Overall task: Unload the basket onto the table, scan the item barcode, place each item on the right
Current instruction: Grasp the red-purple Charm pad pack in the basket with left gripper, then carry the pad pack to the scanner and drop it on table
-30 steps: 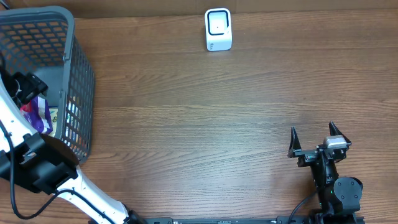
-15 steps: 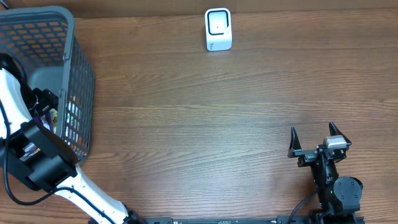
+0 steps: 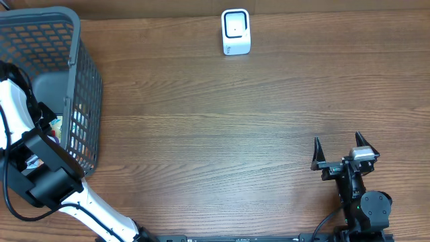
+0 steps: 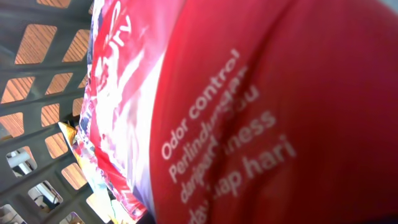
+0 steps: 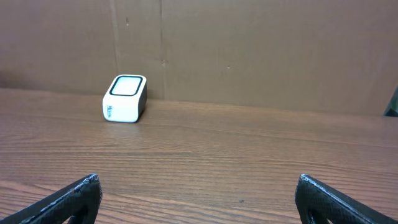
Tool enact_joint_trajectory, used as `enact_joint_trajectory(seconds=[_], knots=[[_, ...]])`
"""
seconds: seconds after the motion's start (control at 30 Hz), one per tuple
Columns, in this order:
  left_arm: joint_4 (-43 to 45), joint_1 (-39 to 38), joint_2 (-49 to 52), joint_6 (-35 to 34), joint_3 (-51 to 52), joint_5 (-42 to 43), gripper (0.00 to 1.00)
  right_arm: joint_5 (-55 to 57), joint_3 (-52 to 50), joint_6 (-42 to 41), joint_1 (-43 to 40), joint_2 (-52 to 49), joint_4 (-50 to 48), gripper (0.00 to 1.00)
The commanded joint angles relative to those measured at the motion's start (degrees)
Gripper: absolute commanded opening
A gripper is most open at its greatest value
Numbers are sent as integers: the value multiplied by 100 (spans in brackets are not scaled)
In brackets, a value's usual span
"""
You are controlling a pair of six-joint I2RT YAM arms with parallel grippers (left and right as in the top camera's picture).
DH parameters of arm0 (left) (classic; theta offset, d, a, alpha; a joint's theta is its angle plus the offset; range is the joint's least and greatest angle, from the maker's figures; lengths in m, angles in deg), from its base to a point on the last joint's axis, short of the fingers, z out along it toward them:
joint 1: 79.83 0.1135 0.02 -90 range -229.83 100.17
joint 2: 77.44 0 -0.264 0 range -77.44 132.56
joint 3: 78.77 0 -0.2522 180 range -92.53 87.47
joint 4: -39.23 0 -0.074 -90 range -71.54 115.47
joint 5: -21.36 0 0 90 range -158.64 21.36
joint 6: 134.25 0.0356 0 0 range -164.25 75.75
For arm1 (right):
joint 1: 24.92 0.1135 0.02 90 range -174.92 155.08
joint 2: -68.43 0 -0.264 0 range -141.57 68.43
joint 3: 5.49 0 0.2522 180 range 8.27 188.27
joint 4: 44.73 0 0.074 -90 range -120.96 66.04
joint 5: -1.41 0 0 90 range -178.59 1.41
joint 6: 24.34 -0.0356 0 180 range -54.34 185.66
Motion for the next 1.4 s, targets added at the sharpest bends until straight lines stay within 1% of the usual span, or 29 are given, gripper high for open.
enact_joint_trajectory(seconds=[0.0, 0.17, 0.33, 0.53, 0.6, 0.73, 0.8, 0.9, 1.0, 1.1, 1.23, 1.37], knots=[[-219, -13, 109, 61, -138, 479, 4, 37, -57, 2, 31, 68, -33, 100], [-662, -74, -87, 66, -1161, 1012, 4, 37, -57, 2, 31, 68, -33, 100], [-776, -179, -654, 66, -2234, 1921, 4, 37, -57, 2, 31, 68, -33, 100], [-540, -522, -1683, 63, -2680, 2179, 4, 37, -57, 2, 31, 68, -33, 100], [-455, -852, -2149, 92, -2684, 2524, 4, 37, -57, 2, 31, 68, -33, 100], [-476, -1749, -2708, 138, -2682, 2979, 4, 37, -57, 2, 31, 68, -33, 100], [-525, -2402, -2846, 153, -2682, 2994, 4, 37, -57, 2, 31, 68, -33, 100], [-671, -3648, -2793, 197, -2621, 2988, 4, 37, -57, 2, 31, 68, -33, 100], [-817, -4725, -2540, 240, -2369, 2872, 4, 37, -57, 2, 31, 68, -33, 100], [-861, -5532, -2192, 236, -1958, 2588, 4, 37, -57, 2, 31, 68, -33, 100], [-704, -6295, -1569, 142, -1333, 2347, 4, 37, -57, 2, 31, 68, -33, 100], [-507, -6793, -787, -24, -1073, 2350, 4, 37, -57, 2, 31, 68, -33, 100]])
